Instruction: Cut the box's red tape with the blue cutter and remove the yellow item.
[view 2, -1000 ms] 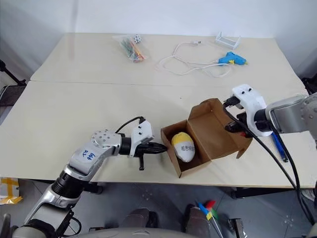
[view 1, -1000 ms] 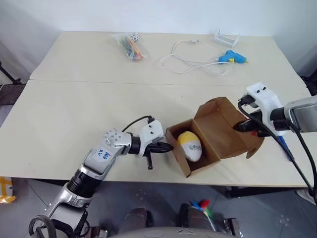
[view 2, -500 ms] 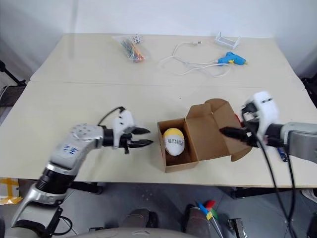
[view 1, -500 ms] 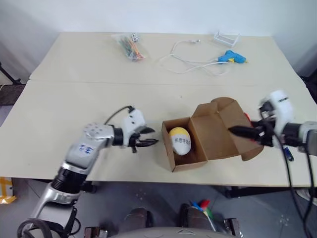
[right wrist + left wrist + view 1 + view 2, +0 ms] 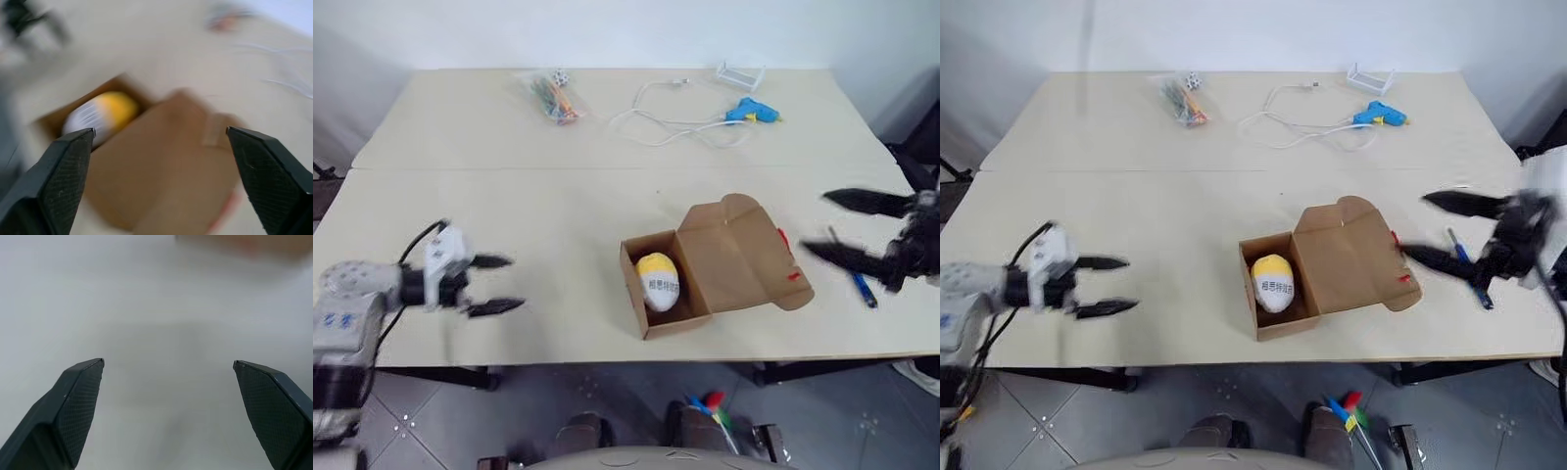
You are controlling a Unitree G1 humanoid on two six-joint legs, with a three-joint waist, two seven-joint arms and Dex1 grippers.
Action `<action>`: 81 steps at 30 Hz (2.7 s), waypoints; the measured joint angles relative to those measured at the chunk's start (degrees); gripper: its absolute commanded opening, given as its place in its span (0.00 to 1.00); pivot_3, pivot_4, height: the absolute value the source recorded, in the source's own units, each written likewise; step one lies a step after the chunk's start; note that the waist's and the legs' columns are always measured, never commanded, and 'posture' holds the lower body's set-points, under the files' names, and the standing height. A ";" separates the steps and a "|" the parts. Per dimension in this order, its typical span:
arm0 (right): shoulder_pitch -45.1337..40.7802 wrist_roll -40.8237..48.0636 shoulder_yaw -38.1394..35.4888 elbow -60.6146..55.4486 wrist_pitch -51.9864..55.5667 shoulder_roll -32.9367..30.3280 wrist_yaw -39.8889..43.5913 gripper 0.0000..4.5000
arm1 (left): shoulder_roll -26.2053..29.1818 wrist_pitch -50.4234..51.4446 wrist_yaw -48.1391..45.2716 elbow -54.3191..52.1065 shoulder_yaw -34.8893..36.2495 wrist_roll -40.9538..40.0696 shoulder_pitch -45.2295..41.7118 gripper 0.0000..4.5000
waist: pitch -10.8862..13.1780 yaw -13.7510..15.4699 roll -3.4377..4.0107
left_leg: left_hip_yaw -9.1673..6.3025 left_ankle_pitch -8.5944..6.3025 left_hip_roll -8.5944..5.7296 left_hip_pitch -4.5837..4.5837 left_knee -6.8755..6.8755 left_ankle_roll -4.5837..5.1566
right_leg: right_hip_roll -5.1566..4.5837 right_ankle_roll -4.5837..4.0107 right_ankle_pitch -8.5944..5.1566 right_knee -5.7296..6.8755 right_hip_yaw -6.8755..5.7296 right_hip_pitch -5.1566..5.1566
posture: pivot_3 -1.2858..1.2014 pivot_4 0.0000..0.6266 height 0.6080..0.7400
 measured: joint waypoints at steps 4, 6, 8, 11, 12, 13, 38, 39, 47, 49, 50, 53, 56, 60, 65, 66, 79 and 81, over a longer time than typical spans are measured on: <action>1.32 0.47 0.55 -2.57 -1.22 1.89 0.04 0.98 | 1.84 7.24 3.29 -9.59 4.04 -2.45 0.52 1.00 | 0.15 1.69 -0.25 | -0.16 0.00 -0.07 0.01 0.21 0.03 | -0.13 -0.06 -0.03 -0.01 0.13 0.17 | 0.52 0.24 1.00; 2.48 0.29 0.07 -2.44 -1.37 2.47 -0.04 0.98 | 3.95 13.30 3.28 -14.86 0.76 -4.33 -4.35 1.00 | 0.16 2.54 -0.28 | -0.23 0.03 -0.22 0.00 0.26 0.10 | -0.15 -0.05 -0.03 -0.01 0.44 0.19 | 0.52 0.24 1.00; 3.72 0.10 -1.03 -2.62 -1.45 2.83 -0.33 0.98 | 4.38 23.68 3.79 -20.40 -6.79 -7.39 -16.60 1.00 | 0.16 3.40 -0.28 | -0.25 0.08 -0.37 0.00 0.26 0.17 | -0.07 -0.05 -0.02 0.00 1.08 0.17 | 0.52 0.24 1.00; 5.31 -0.09 -1.88 -2.72 -1.48 3.39 -1.18 0.98 | 1.00 37.47 6.04 -24.03 -17.96 -8.96 -35.35 1.00 | 0.13 3.13 -0.33 | -0.05 0.10 -0.44 0.15 0.25 0.21 | 0.05 0.03 0.02 0.22 1.31 0.15 | 0.52 0.24 1.00; 5.87 -0.20 -2.06 -2.70 -1.53 3.43 -1.30 0.98 | -0.80 40.00 6.81 -24.24 -20.61 -8.91 -39.34 1.00 | 0.12 3.03 -0.33 | -0.02 0.10 -0.44 0.17 0.19 0.21 | 0.07 0.04 0.02 0.25 1.30 0.14 | 0.52 0.24 1.00; 6.90 -0.54 -2.62 -2.51 -1.56 3.53 -1.35 0.98 | -4.01 42.38 7.51 -23.39 -24.31 -8.40 -44.33 1.00 | 0.13 2.93 -0.33 | 0.07 0.10 -0.46 0.22 0.15 0.20 | 0.12 0.05 0.02 0.25 1.27 0.14 | 0.52 0.24 1.00; 18.18 1.20 -10.60 -12.04 -1.16 9.88 -11.74 1.00 | -30.71 35.93 8.04 -1.86 -63.61 15.03 -69.48 0.86 | 0.20 2.95 -0.41 | 0.25 0.13 -0.15 0.09 0.31 0.13 | 0.33 0.01 -0.02 0.04 1.43 0.03 | 0.52 0.24 1.00; 18.24 1.21 -10.59 -12.04 -1.24 9.89 -11.85 1.00 | -30.74 35.06 7.87 -1.51 -63.75 15.83 -69.47 0.81 | 0.20 2.92 -0.41 | 0.25 0.13 -0.15 0.10 0.31 0.13 | 0.33 0.01 -0.02 0.05 1.43 0.03 | 0.52 0.24 1.00; 17.46 1.03 -10.13 -11.83 -1.78 9.88 -12.70 1.00 | -33.80 30.59 8.86 3.23 -62.02 19.01 -68.82 0.30 | 0.20 2.98 -0.41 | 0.24 0.16 -0.18 0.07 0.36 0.21 | 0.25 0.00 -0.02 0.09 1.42 0.02 | 0.52 0.24 1.00; 17.35 0.81 -10.04 -11.75 -2.36 9.88 -12.71 1.00 | -34.59 29.65 9.34 4.60 -60.43 19.32 -68.32 0.18 | 0.20 3.00 -0.41 | 0.24 0.17 -0.20 0.07 0.36 0.22 | 0.23 0.00 -0.02 0.11 1.41 0.02 | 0.52 0.24 1.00; 17.33 0.62 -10.03 -11.74 -2.60 9.88 -12.72 1.00 | -34.87 29.33 9.55 5.24 -59.43 19.35 -67.99 0.12 | 0.20 3.00 -0.41 | 0.24 0.17 -0.21 0.06 0.37 0.23 | 0.23 0.00 -0.02 0.10 1.41 0.02 | 0.52 0.24 1.00; 17.33 0.44 -10.00 -11.68 -2.70 9.88 -12.79 1.00 | -36.38 28.13 9.40 6.43 -54.26 17.39 -66.33 0.00 | 0.21 3.02 -0.41 | 0.20 0.17 -0.21 0.01 0.40 0.25 | 0.20 0.01 -0.02 0.13 1.37 0.00 | 0.52 0.24 1.00; 17.31 0.56 -10.00 -11.67 -2.69 9.99 -13.32 1.00 | -39.17 25.34 8.19 7.48 -43.28 10.47 -63.28 0.00 | 0.21 2.95 -0.41 | 0.15 0.17 -0.22 -0.03 0.42 0.25 | 0.16 0.01 -0.02 0.15 1.34 -0.02 | 0.52 0.24 1.00; 16.52 1.81 -9.71 -11.69 -2.64 11.27 -14.53 1.00 | -41.44 18.63 10.11 9.54 -26.90 1.87 -60.67 0.00 | 0.20 2.83 -0.41 | 0.12 0.17 -0.22 0.02 0.43 0.25 | 0.14 0.02 -0.01 0.21 1.31 0.00 | 0.52 0.24 1.00; 14.20 4.30 -6.15 -11.78 -2.61 13.15 -16.48 1.00 | -36.93 13.92 16.08 9.89 -12.03 -2.62 -53.41 0.00 | 0.20 1.58 -0.41 | 0.14 0.17 -0.23 0.14 0.40 0.24 | 0.14 0.04 0.00 0.34 1.33 0.03 | 0.52 0.24 1.00; 13.32 4.64 -5.13 -11.74 -2.65 13.77 -16.88 1.00 | -35.40 13.49 16.72 9.34 -10.30 -2.90 -51.12 0.00 | 0.20 1.44 -0.41 | 0.14 0.17 -0.23 0.16 0.39 0.24 | 0.14 0.04 0.00 0.35 1.34 0.03 | 0.52 0.24 1.00; -1.46 -0.40 16.69 -1.83 -15.07 27.82 -11.00 1.00 | -19.15 -3.12 27.67 4.61 9.80 1.54 -11.06 0.07 | 0.12 2.33 -0.55 | -0.25 0.07 -0.46 0.20 0.35 0.29 | -0.02 0.02 0.01 0.30 1.50 0.19 | 0.52 0.24 1.00; -2.05 -1.21 17.34 0.02 -16.00 28.08 -9.98 1.00 | -19.27 -1.63 28.31 3.57 9.91 0.08 -10.46 0.19 | 0.11 2.20 -0.57 | -0.19 0.06 -0.44 0.21 0.34 0.29 | -0.03 0.03 0.02 0.31 1.51 0.15 | 0.52 0.24 1.00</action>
